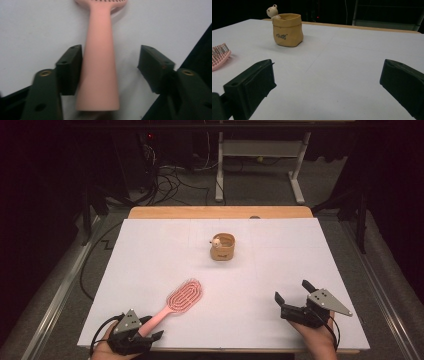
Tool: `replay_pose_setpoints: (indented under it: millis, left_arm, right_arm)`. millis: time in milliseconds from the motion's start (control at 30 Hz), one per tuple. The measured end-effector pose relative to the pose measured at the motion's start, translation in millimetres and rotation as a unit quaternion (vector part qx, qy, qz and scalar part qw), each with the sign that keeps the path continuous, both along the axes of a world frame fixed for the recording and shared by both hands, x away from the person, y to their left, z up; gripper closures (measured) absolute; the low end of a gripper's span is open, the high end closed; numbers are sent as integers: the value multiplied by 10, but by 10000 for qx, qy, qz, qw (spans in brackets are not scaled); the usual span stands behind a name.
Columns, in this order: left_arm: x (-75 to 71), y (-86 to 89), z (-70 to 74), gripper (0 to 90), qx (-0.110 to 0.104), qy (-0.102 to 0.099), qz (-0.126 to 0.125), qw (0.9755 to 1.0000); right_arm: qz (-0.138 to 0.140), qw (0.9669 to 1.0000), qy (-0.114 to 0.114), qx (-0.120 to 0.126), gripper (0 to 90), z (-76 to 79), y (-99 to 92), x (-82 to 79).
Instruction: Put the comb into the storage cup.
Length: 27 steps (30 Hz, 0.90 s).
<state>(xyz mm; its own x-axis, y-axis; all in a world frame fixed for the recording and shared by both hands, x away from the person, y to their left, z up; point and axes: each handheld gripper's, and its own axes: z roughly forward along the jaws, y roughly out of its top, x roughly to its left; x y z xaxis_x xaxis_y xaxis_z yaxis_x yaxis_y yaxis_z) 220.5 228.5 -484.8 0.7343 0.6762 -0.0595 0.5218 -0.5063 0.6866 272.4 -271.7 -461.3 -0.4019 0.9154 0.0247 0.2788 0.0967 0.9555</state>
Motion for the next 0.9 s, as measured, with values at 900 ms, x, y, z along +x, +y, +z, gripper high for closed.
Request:
replay_pose_setpoints:
  millis: [900]
  left_arm:
    - [54,-104,0,109,-24,181,-195,9996]
  right_arm:
    - [32,10000,-65,-46,2,22,-2,-6]
